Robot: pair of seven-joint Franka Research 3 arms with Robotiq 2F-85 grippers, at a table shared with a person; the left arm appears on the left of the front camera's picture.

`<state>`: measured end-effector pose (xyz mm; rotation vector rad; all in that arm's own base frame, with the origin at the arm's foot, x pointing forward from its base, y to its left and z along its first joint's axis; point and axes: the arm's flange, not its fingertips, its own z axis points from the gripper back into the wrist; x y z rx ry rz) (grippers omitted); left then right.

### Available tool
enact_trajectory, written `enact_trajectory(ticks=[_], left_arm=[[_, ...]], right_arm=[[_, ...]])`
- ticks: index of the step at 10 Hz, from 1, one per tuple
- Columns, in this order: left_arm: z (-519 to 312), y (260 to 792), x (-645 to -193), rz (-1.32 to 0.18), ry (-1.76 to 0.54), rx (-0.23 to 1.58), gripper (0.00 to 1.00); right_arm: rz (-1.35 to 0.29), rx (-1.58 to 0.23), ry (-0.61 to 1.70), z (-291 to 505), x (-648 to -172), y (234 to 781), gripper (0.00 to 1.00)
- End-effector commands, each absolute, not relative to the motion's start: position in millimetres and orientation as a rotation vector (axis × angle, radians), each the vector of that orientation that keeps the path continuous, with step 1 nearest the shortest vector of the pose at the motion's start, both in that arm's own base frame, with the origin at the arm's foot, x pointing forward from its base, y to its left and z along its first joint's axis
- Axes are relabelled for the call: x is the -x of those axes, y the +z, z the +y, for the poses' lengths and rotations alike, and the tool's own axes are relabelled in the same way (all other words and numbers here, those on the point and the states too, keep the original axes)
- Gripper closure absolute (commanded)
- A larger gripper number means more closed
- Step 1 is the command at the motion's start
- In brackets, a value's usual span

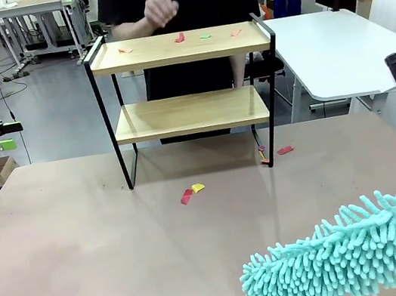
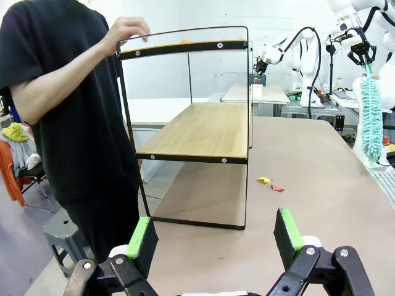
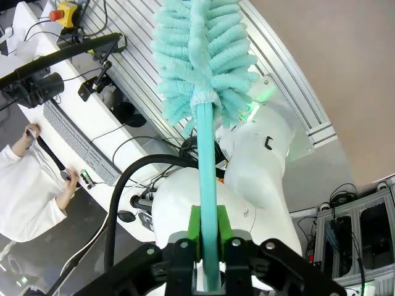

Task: Clean the shelf.
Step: Clean the specific section of the Shelf indicated by the human with the Duster.

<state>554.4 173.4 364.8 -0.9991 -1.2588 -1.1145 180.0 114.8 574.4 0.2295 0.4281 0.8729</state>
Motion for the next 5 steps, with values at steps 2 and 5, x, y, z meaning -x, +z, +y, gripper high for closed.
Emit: enact_trajectory(ticks=[2, 5], left_arm=[[172.4, 366.4, -553.1, -1.261, -1.116, 0.996, 0.00], [172.4, 366.4, -553.1, -1.261, -1.116, 0.996, 0.00]], right_arm=[[0.428, -0.237, 0.870, 114.2, -180.4, 575.1, 0.87], [0.428, -0.237, 0.870, 114.2, -180.4, 575.1, 0.87]])
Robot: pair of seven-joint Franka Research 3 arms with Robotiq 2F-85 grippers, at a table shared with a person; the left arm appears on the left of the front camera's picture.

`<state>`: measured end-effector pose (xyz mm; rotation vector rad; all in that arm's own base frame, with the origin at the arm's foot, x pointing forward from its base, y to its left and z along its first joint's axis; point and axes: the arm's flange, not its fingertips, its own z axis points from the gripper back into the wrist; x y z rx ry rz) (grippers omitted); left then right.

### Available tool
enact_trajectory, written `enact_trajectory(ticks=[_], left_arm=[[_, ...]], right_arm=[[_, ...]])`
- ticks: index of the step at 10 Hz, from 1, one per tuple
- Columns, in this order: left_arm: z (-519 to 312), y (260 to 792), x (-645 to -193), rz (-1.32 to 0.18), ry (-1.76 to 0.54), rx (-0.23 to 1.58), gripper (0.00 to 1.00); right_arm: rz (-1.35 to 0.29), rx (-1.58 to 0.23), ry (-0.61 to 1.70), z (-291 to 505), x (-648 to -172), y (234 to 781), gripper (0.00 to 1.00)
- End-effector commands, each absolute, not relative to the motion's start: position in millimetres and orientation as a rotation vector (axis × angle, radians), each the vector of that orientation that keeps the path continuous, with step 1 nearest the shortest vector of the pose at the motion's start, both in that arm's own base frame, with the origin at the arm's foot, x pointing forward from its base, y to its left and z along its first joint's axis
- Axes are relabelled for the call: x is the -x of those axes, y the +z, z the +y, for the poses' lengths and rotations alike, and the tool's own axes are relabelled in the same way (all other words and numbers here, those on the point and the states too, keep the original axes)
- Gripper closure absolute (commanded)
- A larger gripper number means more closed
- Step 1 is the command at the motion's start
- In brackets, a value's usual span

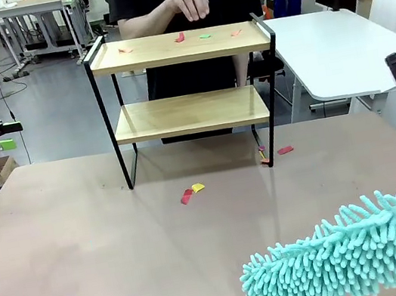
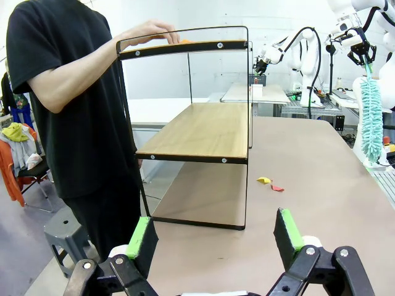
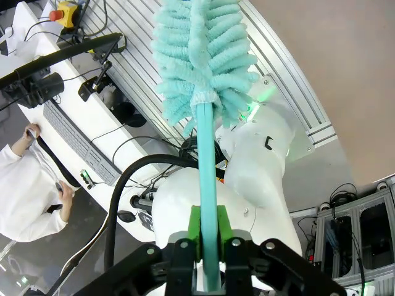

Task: Clean the shelf.
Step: Clean the specific section of the Shelf indicated by the human with the Duster.

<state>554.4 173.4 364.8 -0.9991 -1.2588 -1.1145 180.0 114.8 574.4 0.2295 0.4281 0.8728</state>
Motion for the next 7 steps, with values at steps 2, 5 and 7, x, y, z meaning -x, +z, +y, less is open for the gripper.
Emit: enact_trajectory(ticks=[2, 5, 7], left_arm=[[172.4, 366.4, -553.1, -1.261, -1.116, 0.996, 0.00], [172.4, 366.4, -553.1, -1.261, -1.116, 0.996, 0.00], [172.4, 366.4, -553.1, -1.261, -1.116, 0.996, 0.00]], right_arm=[[0.428, -0.237, 0.870, 114.2, -180.4, 575.1, 0.87], [0.428, -0.237, 0.870, 114.2, -180.4, 575.1, 0.87], [0.428, -0.237, 0.870, 114.2, -180.4, 575.1, 0.87]])
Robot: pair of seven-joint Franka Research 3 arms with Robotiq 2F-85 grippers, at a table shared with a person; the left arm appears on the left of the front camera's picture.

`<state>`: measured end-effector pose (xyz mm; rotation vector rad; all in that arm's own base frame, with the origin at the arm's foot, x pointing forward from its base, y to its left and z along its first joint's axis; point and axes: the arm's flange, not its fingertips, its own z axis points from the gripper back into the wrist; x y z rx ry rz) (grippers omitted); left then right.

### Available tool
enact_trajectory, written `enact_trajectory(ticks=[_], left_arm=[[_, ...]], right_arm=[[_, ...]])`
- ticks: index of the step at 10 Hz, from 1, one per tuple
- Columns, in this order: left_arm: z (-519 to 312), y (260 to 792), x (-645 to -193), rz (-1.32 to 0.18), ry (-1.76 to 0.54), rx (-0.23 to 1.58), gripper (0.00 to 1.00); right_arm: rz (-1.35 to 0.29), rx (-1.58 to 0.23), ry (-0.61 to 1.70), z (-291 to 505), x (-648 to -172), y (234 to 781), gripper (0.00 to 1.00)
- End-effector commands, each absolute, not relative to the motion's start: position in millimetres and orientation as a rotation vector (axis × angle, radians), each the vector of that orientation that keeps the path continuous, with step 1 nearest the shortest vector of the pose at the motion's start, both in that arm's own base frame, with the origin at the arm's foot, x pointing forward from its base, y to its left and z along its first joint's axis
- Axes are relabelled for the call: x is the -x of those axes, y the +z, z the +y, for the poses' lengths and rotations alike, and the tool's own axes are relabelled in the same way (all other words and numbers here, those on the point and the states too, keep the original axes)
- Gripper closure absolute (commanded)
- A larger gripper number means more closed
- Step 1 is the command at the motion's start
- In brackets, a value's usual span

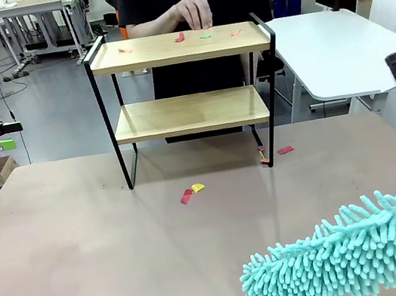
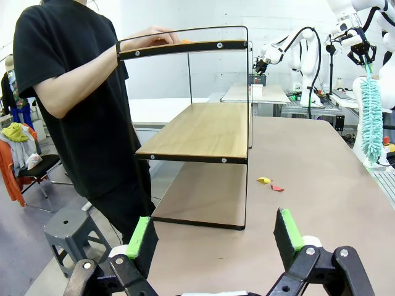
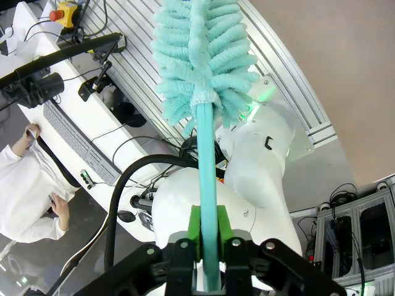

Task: Clean the shelf.
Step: Clean the specific section of the Shelf indicated by the human with the Duster.

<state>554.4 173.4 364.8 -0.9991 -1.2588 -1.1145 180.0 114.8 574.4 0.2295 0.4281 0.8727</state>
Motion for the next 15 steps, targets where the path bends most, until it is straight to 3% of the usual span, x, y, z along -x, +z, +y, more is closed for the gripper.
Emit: enact_trajectory(ticks=[1, 5, 9, 15], left_arm=[[172.4, 366.4, -553.1, -1.261, -1.116, 0.996, 0.00], [172.4, 366.4, -553.1, -1.261, -1.116, 0.996, 0.00], [172.4, 366.4, -553.1, -1.261, -1.116, 0.996, 0.00], [172.4, 366.4, -553.1, -1.261, -1.116, 0.996, 0.00]], right_arm=[[0.428, -0.237, 0.870, 114.2, -180.4, 575.1, 0.87], [0.428, -0.230, 0.873, 114.8, -180.0, 574.4, 0.87], [0.217, -0.343, 0.753, 150.8, -212.2, 618.6, 0.87], [-0.324, -0.502, 0.457, 250.6, -279.2, 684.6, 0.87]])
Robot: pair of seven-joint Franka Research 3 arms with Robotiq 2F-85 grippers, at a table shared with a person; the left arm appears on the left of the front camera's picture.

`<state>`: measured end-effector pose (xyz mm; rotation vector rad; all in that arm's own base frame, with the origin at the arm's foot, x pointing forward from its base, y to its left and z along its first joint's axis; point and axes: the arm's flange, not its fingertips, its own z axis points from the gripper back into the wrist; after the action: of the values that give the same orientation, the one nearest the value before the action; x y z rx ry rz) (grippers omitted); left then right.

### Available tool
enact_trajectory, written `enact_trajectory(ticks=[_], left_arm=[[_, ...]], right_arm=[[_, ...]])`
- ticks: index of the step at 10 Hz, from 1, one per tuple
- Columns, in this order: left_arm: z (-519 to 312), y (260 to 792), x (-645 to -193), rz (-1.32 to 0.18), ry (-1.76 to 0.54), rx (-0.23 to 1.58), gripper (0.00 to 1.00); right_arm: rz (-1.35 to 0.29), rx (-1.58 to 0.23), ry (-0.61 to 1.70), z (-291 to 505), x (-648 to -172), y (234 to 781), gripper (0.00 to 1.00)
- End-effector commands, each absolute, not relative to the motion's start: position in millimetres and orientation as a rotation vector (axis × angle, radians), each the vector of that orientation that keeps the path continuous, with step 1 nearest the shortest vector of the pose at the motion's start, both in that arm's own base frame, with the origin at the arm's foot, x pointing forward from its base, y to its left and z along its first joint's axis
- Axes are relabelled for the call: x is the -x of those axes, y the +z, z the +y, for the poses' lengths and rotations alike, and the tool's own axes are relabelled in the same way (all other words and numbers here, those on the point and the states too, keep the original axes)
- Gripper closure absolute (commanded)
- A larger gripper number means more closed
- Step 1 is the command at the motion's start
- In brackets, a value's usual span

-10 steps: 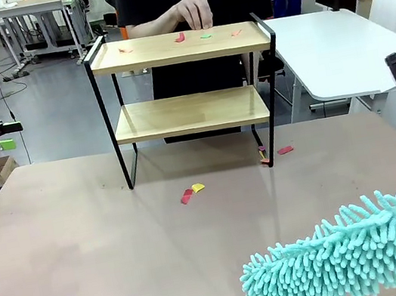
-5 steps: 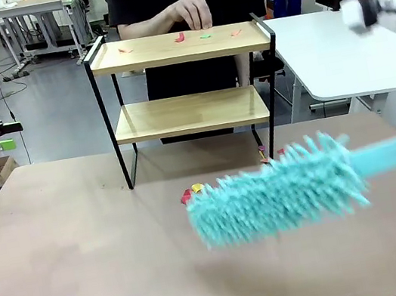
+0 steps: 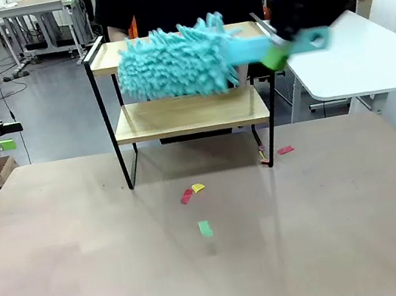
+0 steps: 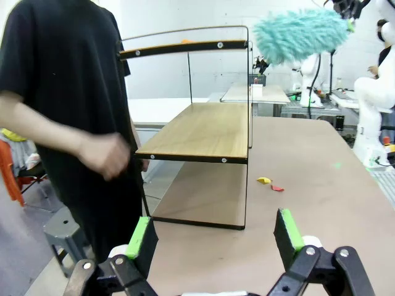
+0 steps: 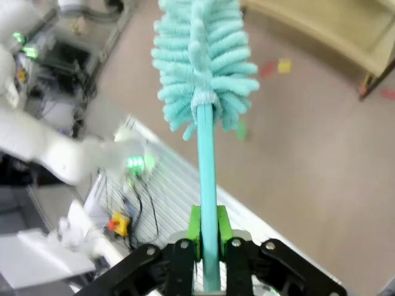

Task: Clean the shelf.
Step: Clean the specific section of the Shelf indicated by the human with the Duster.

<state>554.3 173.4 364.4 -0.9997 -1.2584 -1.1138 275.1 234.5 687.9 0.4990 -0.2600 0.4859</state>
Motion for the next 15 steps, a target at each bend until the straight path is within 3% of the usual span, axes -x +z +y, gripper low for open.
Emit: enact_trajectory(ticks=[1, 8, 15], left_arm=[[172.4, 366.4, -553.1, -1.261, -1.116, 0.996, 0.00], [172.4, 366.4, -553.1, -1.261, -1.116, 0.996, 0.00], [172.4, 366.4, -553.1, -1.261, -1.116, 0.996, 0.00]], right_arm=[[-0.389, -0.512, 0.431, 266.3, -285.0, 689.3, 0.87], [-0.398, -0.510, 0.429, 271.7, -289.5, 691.1, 0.87], [-0.572, -0.462, 0.145, 410.4, -369.4, 711.1, 0.87]])
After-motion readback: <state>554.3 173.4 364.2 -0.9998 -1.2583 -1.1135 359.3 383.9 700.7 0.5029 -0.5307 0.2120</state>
